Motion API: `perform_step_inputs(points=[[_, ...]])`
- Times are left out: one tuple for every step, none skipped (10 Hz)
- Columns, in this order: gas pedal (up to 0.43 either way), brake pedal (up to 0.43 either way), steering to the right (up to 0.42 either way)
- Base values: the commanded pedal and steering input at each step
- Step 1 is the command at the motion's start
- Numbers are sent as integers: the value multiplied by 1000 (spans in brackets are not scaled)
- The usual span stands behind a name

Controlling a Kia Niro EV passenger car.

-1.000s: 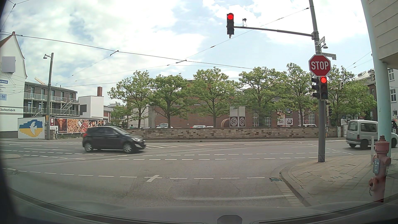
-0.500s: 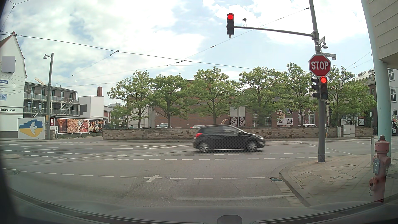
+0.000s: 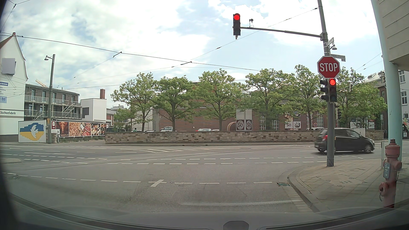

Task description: Follow the waypoints while adhering to traffic rules and regulations

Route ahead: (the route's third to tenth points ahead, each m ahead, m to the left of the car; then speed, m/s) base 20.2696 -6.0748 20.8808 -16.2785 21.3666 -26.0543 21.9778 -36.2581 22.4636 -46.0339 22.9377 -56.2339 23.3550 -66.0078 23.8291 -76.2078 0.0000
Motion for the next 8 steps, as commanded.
perform_step_inputs(points=[[0,323,36],[0,323,36],[0,323,36],[0,317,36],[0,323,36],[0,323,36],[0,323,36],[0,323,36]])
